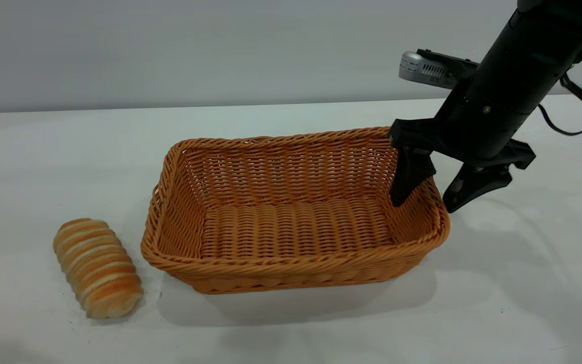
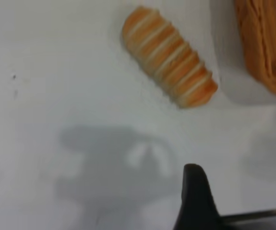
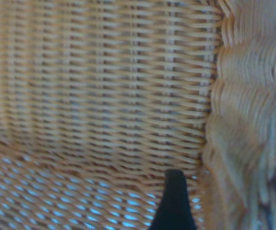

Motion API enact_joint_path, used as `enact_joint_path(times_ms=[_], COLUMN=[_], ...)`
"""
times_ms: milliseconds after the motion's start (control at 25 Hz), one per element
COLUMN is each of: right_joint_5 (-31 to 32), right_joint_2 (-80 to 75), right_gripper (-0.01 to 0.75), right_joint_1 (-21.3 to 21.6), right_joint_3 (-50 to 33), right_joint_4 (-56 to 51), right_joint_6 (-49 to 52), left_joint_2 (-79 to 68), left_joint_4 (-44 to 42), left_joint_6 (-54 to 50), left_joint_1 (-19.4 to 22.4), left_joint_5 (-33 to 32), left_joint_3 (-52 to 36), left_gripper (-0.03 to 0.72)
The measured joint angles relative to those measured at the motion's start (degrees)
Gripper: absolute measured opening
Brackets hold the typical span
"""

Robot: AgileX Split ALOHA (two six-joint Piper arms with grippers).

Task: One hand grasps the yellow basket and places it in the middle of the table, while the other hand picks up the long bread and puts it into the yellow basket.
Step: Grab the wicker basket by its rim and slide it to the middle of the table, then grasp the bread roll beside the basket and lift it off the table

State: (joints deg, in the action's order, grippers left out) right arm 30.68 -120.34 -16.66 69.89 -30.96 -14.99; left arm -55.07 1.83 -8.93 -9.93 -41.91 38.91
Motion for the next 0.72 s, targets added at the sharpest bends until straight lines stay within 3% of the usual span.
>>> enact_joint_path(times_ms=[320,440,720], right_joint_5=[0.08,0.03,0.56], right_joint_2=[8.24,12.28,19.93], right_gripper=[0.617,0.576,0.565], right_joint_1=[0.00,0.00,0.00], right_joint_3=[0.00,0.00,0.00], right_joint_4=[5.36,6.93,7.28], right_joint_6=[-1.01,-1.01,-1.01], left_joint_2=[-7.58,-13.74,-27.42], left_joint_4=[-1.49,-1.83,-2.72], left_joint_6=[-7.95,-9.75,-14.33], left_joint_1=[0.00,0.00,0.00], left_joint_5=[1.93,5.56,13.37], left_joint_3=[0.23,0.40,1.84], left_gripper=[0.526,0.526,0.526])
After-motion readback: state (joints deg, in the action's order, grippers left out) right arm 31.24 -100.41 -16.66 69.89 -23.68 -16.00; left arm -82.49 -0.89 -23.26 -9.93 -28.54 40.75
